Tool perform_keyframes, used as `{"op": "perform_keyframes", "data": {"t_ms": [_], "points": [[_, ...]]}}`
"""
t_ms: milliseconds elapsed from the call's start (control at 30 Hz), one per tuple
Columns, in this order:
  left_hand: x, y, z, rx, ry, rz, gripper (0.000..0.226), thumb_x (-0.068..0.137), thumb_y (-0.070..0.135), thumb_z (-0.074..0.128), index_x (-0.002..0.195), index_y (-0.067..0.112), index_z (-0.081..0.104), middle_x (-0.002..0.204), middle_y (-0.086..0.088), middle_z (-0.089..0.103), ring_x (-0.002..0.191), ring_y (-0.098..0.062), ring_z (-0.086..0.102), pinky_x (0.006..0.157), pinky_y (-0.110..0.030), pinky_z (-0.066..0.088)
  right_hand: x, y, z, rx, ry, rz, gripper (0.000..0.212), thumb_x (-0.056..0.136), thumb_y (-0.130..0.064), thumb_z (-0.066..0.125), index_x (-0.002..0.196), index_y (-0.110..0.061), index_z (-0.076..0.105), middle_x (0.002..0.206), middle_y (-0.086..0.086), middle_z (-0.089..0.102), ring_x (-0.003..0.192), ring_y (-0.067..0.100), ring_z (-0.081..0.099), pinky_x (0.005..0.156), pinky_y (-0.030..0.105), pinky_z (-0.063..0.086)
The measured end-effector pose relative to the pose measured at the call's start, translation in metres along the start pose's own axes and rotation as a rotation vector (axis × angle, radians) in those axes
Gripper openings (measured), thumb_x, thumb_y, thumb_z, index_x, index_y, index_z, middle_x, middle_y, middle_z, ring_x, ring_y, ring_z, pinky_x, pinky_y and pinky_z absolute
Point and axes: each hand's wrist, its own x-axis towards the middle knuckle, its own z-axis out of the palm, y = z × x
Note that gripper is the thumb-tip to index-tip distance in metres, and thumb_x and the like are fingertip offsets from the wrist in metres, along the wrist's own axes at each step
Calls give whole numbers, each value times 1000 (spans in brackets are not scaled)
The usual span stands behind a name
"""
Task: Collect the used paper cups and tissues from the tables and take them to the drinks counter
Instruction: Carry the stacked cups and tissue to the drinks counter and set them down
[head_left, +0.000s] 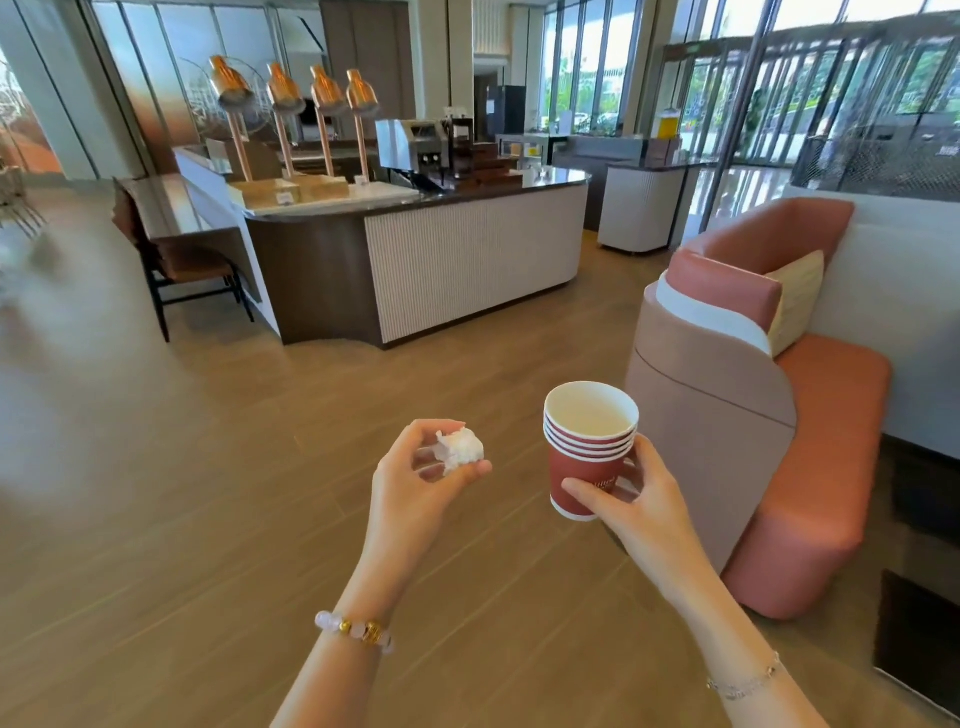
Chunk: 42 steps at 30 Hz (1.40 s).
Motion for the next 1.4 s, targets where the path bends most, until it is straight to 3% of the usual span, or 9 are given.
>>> {"op": "perform_keyframes", "data": {"t_ms": [233,433,567,667,767,967,1100,1400], "points": [[136,-51,39,11,-57,27,34,67,21,82,91,36,63,93,26,63,87,2,59,72,-20,51,128,41,12,-33,64,4,56,66,-37,82,108,-53,50,102,-37,59,97,-15,56,66,1,44],[282,-90,74,-42,-113,40,33,67,17,82,91,32,65,94,15,66,85,1,59,71,-10,47,264,65,28,-33,132,23,56,68,-32,83,112,-46,52,105,-25,64,98,-8,60,72,14,49],[373,-109,93,-38,-145,46,33,67,19,81,91,35,64,93,17,65,86,2,58,70,-11,48,354,72,39,-32,163,24,57,69,-29,82,116,-42,51,108,-23,62,98,-10,59,70,10,49],[428,-124,106,-29,-161,43,34,67,19,82,91,35,63,90,21,64,85,4,58,70,-16,49,408,83,44,-28,182,30,58,70,-26,82,118,-39,52,110,-17,63,99,-4,61,75,15,50],[477,-142,119,-20,-178,47,33,68,20,81,92,34,63,92,27,63,86,4,57,70,-17,49,459,99,48,-49,201,34,57,69,-28,83,113,-44,52,106,-22,63,97,-8,60,72,13,49],[577,-182,151,-22,-181,51,34,67,19,81,92,34,64,93,29,62,86,4,58,69,-8,46,568,137,46,-68,214,34,57,67,-33,84,112,-48,51,106,-25,63,96,-11,59,69,4,47],[651,-211,183,-8,-162,55,34,67,20,81,91,36,63,93,31,62,86,6,57,70,-8,47,655,165,39,-63,194,23,62,70,-32,83,123,-36,50,114,-17,63,102,-2,60,72,7,49],[846,-242,291,6,-188,74,34,67,22,82,87,41,62,91,32,61,85,3,58,68,-12,47,863,205,-1,-21,215,-8,62,70,-27,83,123,-30,52,114,-10,65,101,3,63,78,14,52]]}}
